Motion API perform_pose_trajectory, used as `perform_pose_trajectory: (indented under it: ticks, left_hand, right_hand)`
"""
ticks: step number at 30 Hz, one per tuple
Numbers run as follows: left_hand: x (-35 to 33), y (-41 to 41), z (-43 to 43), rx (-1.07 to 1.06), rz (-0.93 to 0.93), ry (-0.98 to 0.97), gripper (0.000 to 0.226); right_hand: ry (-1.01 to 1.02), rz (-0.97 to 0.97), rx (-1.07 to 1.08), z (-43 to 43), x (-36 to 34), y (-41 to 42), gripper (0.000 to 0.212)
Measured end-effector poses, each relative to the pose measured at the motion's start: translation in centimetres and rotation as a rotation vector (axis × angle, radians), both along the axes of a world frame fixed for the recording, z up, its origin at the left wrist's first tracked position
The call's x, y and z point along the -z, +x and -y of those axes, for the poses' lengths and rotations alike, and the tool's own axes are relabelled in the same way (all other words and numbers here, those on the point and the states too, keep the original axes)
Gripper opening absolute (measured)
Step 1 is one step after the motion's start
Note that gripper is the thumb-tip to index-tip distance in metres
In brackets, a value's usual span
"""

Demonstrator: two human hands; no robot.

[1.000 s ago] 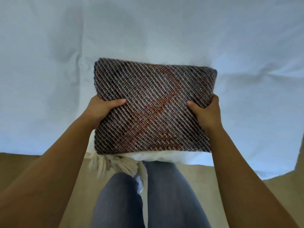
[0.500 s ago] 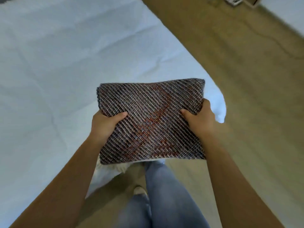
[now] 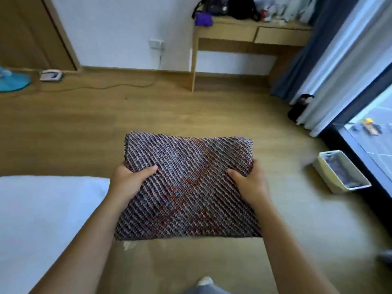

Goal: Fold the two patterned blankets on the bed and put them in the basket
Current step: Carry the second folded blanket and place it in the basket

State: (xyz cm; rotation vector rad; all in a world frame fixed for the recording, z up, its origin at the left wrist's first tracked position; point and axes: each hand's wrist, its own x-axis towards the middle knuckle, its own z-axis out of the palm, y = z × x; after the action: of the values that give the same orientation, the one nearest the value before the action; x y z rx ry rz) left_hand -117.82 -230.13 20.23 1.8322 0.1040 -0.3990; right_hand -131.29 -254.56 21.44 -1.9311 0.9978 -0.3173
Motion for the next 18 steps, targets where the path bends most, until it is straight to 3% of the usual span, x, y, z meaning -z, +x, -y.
perform_pose_trajectory:
  ticks: [9,18]
  left_hand:
    - [-2.2,2.1,28.1,0.449,0.054,-0.079,0.024]
    - [-1.8,5.9,49.7,0.803,0.049,-0.101,0.038]
  right_hand:
    - [-0.083,0.079,0.467,19.4,-3.3,-7.8,0.052]
    - [-0.121,0.038,0.781,32.9,-3.0,-7.9,0.055]
